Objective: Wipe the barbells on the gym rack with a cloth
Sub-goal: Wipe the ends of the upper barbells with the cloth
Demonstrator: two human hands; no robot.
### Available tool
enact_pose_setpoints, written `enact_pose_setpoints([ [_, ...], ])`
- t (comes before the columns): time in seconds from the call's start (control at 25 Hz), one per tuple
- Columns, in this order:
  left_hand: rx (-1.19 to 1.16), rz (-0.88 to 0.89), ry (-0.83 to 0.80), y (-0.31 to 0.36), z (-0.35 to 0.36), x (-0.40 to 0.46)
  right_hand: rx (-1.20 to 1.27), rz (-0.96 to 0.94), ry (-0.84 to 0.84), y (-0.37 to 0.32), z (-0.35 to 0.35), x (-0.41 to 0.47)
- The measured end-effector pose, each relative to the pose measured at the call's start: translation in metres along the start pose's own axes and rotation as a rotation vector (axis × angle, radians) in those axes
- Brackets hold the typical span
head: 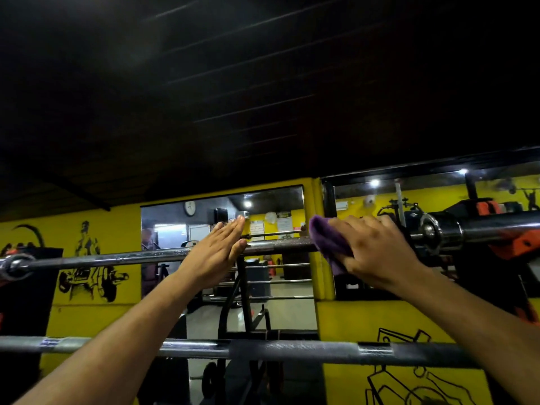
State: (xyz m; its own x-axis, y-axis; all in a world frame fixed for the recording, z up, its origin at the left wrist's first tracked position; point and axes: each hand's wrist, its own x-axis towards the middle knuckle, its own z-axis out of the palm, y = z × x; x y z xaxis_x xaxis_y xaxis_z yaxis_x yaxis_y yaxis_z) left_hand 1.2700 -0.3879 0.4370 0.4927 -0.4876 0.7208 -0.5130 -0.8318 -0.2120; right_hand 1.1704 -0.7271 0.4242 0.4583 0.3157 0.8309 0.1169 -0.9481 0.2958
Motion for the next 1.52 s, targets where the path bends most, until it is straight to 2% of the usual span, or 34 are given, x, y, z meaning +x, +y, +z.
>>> enact_pose_setpoints([
  [0.08, 0.008, 0.001, 0.006, -0.002, 0.003, 0.001, 0.138, 0.213, -0.205, -0.012, -0.009, 0.037],
  [0.16, 0.017, 0.000, 0.006, -0.003, 0.004, 0.001, 0.181, 0.248, -0.302, -0.048, -0.009, 0.066],
  [0.2, 0.018, 0.001, 0.004, -0.004, 0.004, 0.002, 0.147, 0.194, -0.301, -0.066, -0.001, 0.069],
  [0.28, 0.026, 0.009, 0.006, -0.006, 0.006, 0.001, 0.050, 0.027, -0.177, -0.086, 0.016, 0.049],
  [0.36, 0.037, 0.019, 0.030, -0.008, 0.009, 0.001, -0.026, -0.116, 0.018, -0.069, 0.022, 0.015],
  [0.4, 0.036, 0.019, 0.030, -0.008, 0.010, 0.002, -0.019, -0.124, 0.083, -0.050, 0.021, 0.001],
  [0.48, 0.034, 0.008, 0.041, -0.007, 0.012, 0.001, -0.018, 0.032, 0.100, -0.014, 0.011, -0.009],
  [0.56, 0.038, -0.001, 0.056, -0.006, 0.013, 0.002, 0.020, 0.272, -0.053, -0.002, -0.004, 0.011],
  [0.64, 0.033, 0.003, 0.049, -0.004, 0.011, 0.002, 0.126, 0.394, -0.212, -0.017, -0.011, 0.046],
  [0.72, 0.038, 0.004, 0.022, -0.004, 0.009, 0.002, 0.174, 0.322, -0.262, -0.052, -0.007, 0.063],
  [0.84, 0.030, -0.006, -0.007, -0.005, 0.005, 0.003, 0.057, 0.044, -0.085, -0.083, 0.010, 0.034],
  [0.92, -0.002, 0.007, -0.024, -0.002, 0.003, 0.003, 0.021, -0.072, 0.026, -0.067, 0.014, 0.011],
  [1.04, -0.134, -0.050, 0.024, -0.012, -0.002, -0.012, 0.190, -0.009, 0.105, -0.050, 0.006, 0.008],
  [1.16, -0.106, -0.160, 0.090, -0.041, -0.001, -0.038, 0.292, 0.077, 0.165, -0.063, -0.010, 0.030],
  [1.24, -0.047, -0.195, 0.041, -0.052, 0.002, -0.048, 0.273, 0.090, 0.133, -0.071, -0.014, 0.038],
  [1.44, -0.026, -0.167, 0.046, -0.057, 0.011, -0.045, 0.195, 0.064, -0.009, -0.094, 0.005, 0.044],
  [1.52, 0.003, -0.157, 0.043, -0.062, 0.013, -0.044, 0.303, 0.079, 0.085, -0.097, 0.004, 0.033],
])
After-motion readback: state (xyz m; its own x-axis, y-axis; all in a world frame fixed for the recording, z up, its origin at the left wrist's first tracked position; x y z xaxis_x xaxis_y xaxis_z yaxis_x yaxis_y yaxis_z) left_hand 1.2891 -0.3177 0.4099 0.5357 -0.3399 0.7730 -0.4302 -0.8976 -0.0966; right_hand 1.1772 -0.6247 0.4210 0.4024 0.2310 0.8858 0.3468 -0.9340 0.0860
